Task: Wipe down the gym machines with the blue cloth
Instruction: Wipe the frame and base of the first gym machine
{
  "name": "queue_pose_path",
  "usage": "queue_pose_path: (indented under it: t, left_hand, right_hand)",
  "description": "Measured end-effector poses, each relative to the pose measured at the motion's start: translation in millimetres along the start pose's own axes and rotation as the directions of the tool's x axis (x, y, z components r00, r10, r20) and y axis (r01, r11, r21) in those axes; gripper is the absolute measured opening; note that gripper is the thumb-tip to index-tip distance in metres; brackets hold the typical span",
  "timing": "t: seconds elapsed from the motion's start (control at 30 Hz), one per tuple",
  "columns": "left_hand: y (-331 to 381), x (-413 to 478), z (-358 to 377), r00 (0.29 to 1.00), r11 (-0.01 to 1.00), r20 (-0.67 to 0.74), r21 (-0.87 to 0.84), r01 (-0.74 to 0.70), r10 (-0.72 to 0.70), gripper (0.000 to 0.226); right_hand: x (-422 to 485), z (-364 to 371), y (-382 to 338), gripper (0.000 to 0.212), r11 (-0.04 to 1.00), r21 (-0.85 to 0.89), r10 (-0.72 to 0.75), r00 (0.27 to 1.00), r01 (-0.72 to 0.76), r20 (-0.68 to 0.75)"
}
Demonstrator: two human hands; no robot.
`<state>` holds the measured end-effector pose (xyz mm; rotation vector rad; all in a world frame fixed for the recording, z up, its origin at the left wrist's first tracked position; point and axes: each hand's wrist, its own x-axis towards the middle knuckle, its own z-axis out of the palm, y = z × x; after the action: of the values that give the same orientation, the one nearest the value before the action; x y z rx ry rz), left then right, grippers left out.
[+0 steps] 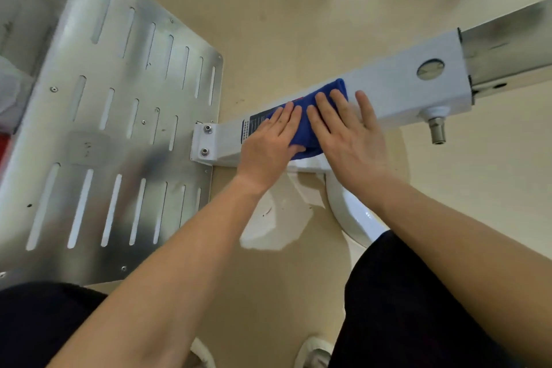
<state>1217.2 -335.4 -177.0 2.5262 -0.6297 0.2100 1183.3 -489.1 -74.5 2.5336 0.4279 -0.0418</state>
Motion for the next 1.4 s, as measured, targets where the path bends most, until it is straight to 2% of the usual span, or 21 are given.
queue_pose_path:
  t: [0.17,0.37,0.5,0.6,0.67,0.73,0.77,0.87,0.97,1.1,1.2,1.27,1.4]
  left_hand:
    - [13,4,-4,1.0,0.999,0.002,-0.033,0.027,-0.027,0.066]
    - [40,26,-31,0.996,0.995,0.057,-0.074,-0.065,0.069,0.06]
    - [41,42,-55,0.972,0.975,0.086,-0.005,-0.221,0.22,0.052]
    - [47,53,-67,0.928,0.931,0.109,0.043,-0.361,0.355,0.046]
    - [49,57,-71,0.909,0.916,0.13,0.015,-0.402,0.397,0.045]
    - [46,57,-73,0.895,0.904,0.129,-0.04,-0.426,0.427,0.046]
    - [44,57,-72,0.893,0.905,0.144,-0.083,-0.418,0.426,0.05]
    - [39,56,-68,0.911,0.936,0.25,-0.216,-0.276,0.327,0.062]
    - [43,57,-58,0.924,0.952,0.268,-0.212,-0.22,0.274,0.059]
    - [55,71,-58,0.887,0.912,0.224,-0.179,-0.37,0.403,0.054]
    - [69,93,-59,0.833,0.844,0.155,-0.175,-0.506,0.531,0.053]
    - [73,102,-56,0.814,0.823,0.142,-0.175,-0.54,0.564,0.053]
    - [49,99,-40,0.805,0.812,0.129,-0.179,-0.555,0.579,0.054]
  right_hand:
    - [-3,9,3,0.066,0.999,-0.025,0.024,0.999,-0.025,-0.028]
    - [-38,17,4,0.061,0.985,0.048,0.174,0.964,-0.168,-0.199]
    - [-58,25,-17,0.073,0.942,0.243,0.267,0.956,-0.231,-0.126]
    - [-61,19,-41,0.077,0.762,0.515,0.493,0.867,-0.392,-0.071]
    - [-60,14,-56,0.079,0.536,0.705,0.626,0.779,-0.464,0.037]
    - [-54,12,-63,0.084,0.294,0.827,0.649,0.735,-0.48,0.196]
    - [-49,12,-64,0.086,0.208,0.853,0.64,0.726,-0.478,0.251]
    - [-34,11,-71,0.084,0.05,0.888,0.664,0.679,-0.457,0.312]
    - [-22,9,-77,0.082,-0.03,0.892,0.699,0.629,-0.451,0.341]
    - [-22,10,-72,0.081,-0.077,0.918,0.748,0.586,-0.389,0.312]
    - [-21,17,-55,0.077,-0.089,0.947,0.826,0.509,-0.309,0.244]
    - [-17,22,-52,0.076,-0.104,0.953,0.843,0.483,-0.285,0.237]
    - [-4,36,-71,0.079,-0.137,0.935,0.829,0.479,-0.327,0.29]
